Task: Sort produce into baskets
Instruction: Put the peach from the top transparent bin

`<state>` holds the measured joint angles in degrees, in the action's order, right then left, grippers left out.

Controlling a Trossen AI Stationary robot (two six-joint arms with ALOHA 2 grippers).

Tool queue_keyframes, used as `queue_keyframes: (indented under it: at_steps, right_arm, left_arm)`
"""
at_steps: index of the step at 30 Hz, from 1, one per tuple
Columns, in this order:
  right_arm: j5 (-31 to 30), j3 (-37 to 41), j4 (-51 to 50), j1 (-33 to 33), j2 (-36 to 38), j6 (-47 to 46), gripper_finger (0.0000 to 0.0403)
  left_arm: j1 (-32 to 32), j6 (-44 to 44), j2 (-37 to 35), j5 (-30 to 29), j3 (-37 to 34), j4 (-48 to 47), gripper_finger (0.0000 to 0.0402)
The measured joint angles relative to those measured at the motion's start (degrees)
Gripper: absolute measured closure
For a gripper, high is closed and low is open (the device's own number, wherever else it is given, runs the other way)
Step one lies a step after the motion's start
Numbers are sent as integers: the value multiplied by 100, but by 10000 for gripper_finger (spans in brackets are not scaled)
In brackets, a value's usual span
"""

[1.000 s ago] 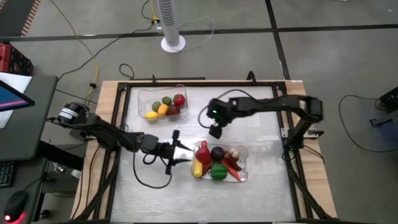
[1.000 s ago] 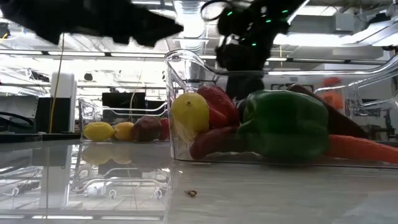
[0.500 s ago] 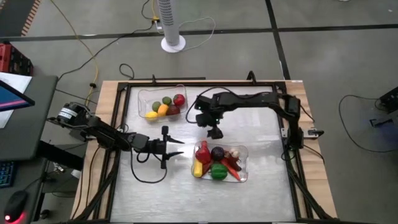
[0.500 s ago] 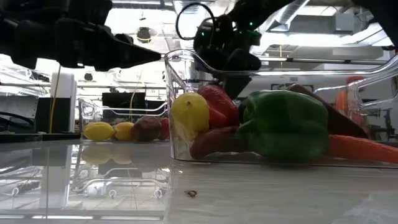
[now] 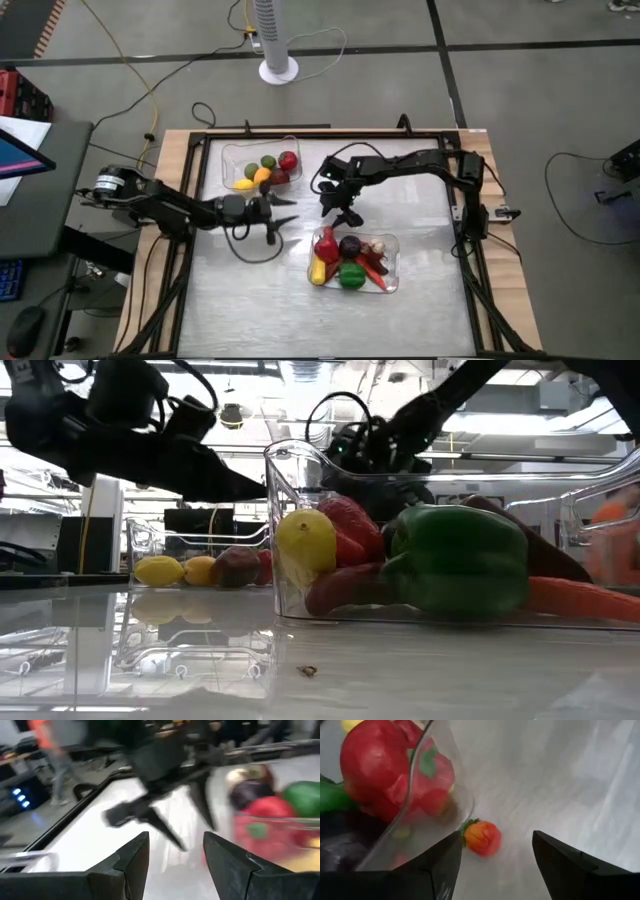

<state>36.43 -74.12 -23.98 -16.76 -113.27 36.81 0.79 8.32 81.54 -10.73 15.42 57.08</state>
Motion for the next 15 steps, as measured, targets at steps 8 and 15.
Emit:
queue_keyframes:
  at_steps: [8, 15]
  right_arm:
    - [776, 692, 1031, -169, 9, 309, 135]
    - [2148, 1049, 1485, -514, 10, 567, 148]
  left_arm:
    - [602, -204, 0, 36, 0, -143, 228]
    - [800, -481, -40, 736, 3, -158, 228]
